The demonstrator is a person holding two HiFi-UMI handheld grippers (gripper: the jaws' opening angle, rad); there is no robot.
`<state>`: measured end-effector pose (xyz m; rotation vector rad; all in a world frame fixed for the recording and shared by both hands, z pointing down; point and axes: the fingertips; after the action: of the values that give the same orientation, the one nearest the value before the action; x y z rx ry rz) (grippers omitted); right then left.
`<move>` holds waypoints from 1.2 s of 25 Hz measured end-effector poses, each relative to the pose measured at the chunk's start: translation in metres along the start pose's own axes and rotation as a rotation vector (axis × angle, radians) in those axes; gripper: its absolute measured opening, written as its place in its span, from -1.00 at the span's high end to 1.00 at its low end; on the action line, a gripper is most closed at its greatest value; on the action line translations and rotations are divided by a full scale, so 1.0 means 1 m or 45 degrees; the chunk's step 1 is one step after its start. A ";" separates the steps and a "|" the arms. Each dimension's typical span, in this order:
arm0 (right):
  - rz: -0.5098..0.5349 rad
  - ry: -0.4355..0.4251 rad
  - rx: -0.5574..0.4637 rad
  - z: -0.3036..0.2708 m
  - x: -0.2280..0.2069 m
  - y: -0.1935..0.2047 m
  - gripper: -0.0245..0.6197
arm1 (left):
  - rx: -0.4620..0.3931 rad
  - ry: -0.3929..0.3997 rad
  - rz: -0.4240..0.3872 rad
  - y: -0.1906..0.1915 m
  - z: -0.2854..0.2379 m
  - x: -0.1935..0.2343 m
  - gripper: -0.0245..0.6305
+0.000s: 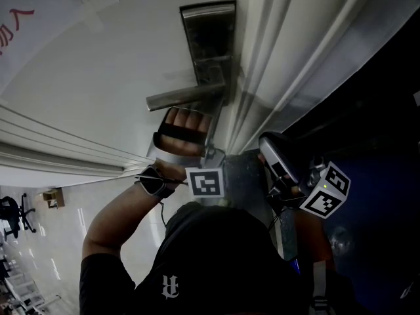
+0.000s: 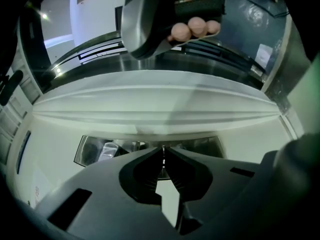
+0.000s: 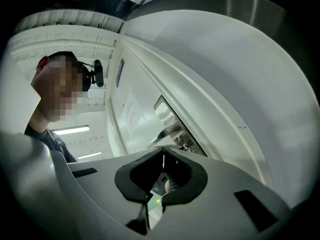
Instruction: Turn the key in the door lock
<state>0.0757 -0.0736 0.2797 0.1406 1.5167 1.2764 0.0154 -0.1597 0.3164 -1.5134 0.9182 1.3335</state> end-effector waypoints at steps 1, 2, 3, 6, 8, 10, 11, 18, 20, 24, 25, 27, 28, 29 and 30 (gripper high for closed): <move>0.002 0.001 0.001 0.000 0.000 0.000 0.87 | -0.008 -0.002 0.009 0.000 0.000 0.000 0.89; 0.003 0.003 0.001 -0.001 0.000 0.000 0.87 | -0.016 -0.005 0.020 0.000 0.001 0.001 0.89; 0.005 0.005 0.001 -0.001 0.000 0.001 0.87 | -0.025 -0.011 0.037 0.000 0.002 0.003 0.85; 0.021 0.024 0.004 -0.002 -0.003 0.002 0.87 | -0.068 0.000 0.138 -0.002 0.010 0.009 0.63; 0.043 0.047 0.010 -0.003 -0.005 0.003 0.87 | -0.097 0.005 0.220 -0.001 0.021 0.009 0.63; 0.065 0.071 0.021 -0.005 -0.009 0.005 0.87 | -0.124 -0.030 0.327 0.001 0.035 0.015 0.65; 0.076 0.081 0.028 -0.007 -0.010 0.006 0.87 | -0.138 -0.050 0.404 0.003 0.041 0.021 0.74; 0.210 0.166 0.093 -0.026 -0.012 0.016 0.87 | -0.306 0.190 1.496 0.014 0.056 0.028 0.91; 0.266 0.206 0.101 -0.032 -0.010 0.018 0.87 | -0.318 0.306 1.916 0.021 0.056 0.020 0.91; 0.396 0.288 0.137 -0.039 -0.007 0.026 0.88 | -0.334 0.350 2.219 0.036 0.060 0.011 0.91; 0.424 0.310 0.145 -0.040 -0.007 0.028 0.88 | -0.345 0.344 2.243 0.038 0.062 0.012 0.91; 0.455 0.349 0.149 -0.042 -0.008 0.030 0.88 | -0.366 0.333 2.277 0.040 0.063 0.016 0.91; 0.460 0.367 0.146 -0.044 -0.010 0.030 0.88 | -0.374 0.329 2.270 0.040 0.062 0.018 0.91; 0.463 0.382 0.143 -0.045 -0.011 0.029 0.88 | -0.381 0.327 2.253 0.039 0.062 0.019 0.91; 0.464 0.395 0.140 -0.046 -0.013 0.029 0.88 | -0.389 0.331 2.235 0.036 0.061 0.020 0.91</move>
<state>0.0313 -0.0987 0.3013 0.3134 1.8898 1.5554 -0.0358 -0.1130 0.2901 -0.8211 2.5615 2.4848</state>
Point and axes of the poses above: the fingertips, and each gripper's own axes: z backward along the fingers, x to its left, y out of its underside, and after that the axes turned 7 degrees about -z, right-handed
